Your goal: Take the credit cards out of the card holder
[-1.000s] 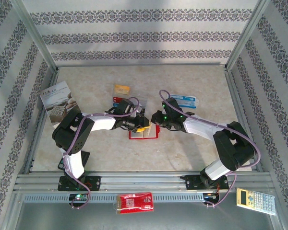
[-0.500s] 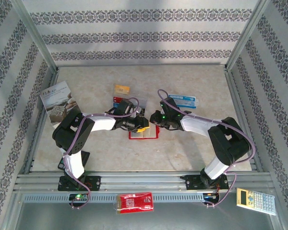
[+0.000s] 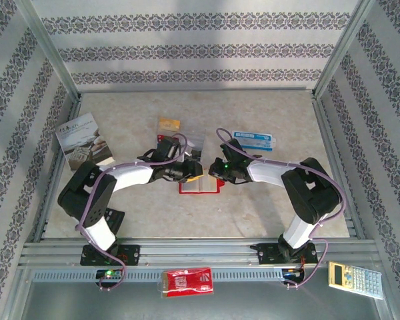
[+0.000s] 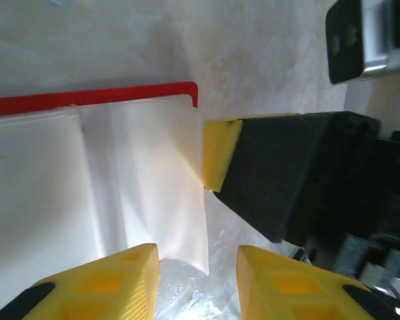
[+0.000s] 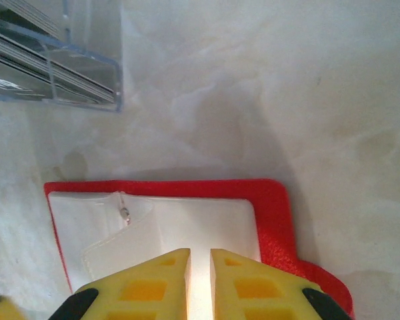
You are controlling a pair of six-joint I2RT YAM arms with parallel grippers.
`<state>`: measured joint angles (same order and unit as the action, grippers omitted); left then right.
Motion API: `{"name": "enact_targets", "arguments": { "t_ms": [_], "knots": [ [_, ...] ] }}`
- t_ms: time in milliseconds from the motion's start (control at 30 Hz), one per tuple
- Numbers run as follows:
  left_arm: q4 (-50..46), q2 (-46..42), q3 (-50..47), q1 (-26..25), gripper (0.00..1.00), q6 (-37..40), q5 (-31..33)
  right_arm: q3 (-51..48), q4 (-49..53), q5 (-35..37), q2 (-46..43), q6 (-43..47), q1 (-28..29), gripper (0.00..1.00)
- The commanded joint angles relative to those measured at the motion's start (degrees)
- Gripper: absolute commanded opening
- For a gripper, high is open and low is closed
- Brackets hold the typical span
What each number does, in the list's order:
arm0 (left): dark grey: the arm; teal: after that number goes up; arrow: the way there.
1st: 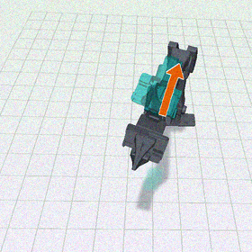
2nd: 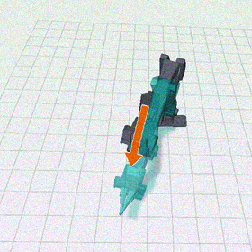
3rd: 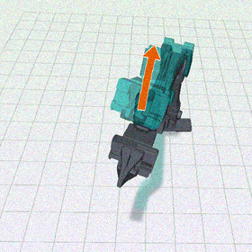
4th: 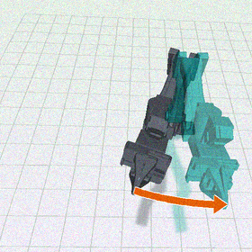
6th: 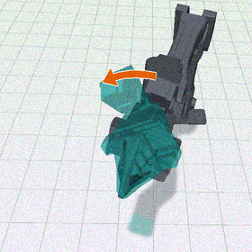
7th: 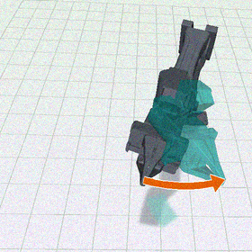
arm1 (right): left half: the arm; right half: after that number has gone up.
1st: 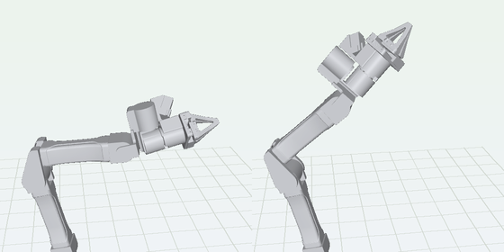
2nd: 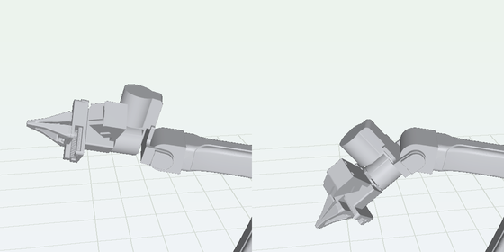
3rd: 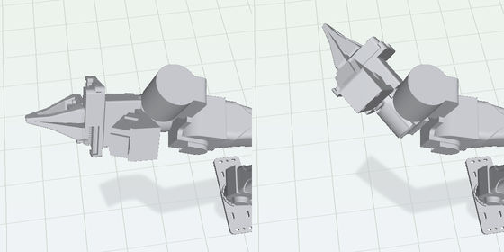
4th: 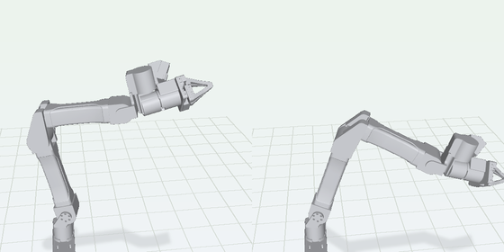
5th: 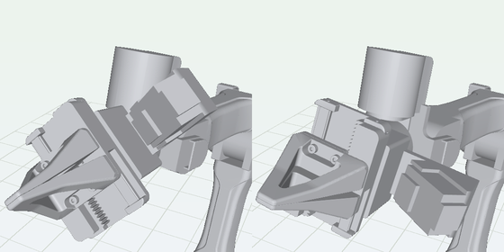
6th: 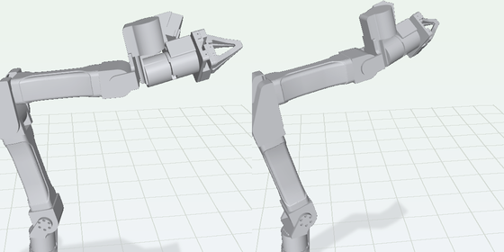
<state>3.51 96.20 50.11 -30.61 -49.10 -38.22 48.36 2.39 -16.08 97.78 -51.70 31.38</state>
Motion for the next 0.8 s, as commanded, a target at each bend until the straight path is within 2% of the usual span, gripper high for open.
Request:
{"name": "enact_targets", "arguments": {
  "t_ms": [0,100,200,300,467,767],
  "knots": [
    [-8.07,-1.96,-1.77,2.09,0.36,2.83,5.93,0.82,2.42,1.41,1.36,1.59,0.26,0.17],
    [-11.58,-2.33,-2.69,3.94,0.38,2.87,9.21,0.95,2.48,1.57,1.78,1.85,0.26,0.17],
    [-12.21,-2.13,-3.13,4.67,0.39,2.87,9.61,1.04,2.55,1.66,2.14,2.04,0.24,0.17],
    [-10.99,-0.67,-2.70,4.63,0.39,2.39,7.74,1.04,2.53,1.53,2.50,2.02,0.35,0.17],
    [-9.00,1.81,-1.65,4.60,0.30,1.73,4.50,0.95,2.45,1.57,2.59,1.93,0.35,0.17],
    [-7.46,3.76,-0.54,3.91,0.24,2.26,1.27,0.77,2.45,1.66,2.59,1.91,0.35,0.17]
  ]
}}
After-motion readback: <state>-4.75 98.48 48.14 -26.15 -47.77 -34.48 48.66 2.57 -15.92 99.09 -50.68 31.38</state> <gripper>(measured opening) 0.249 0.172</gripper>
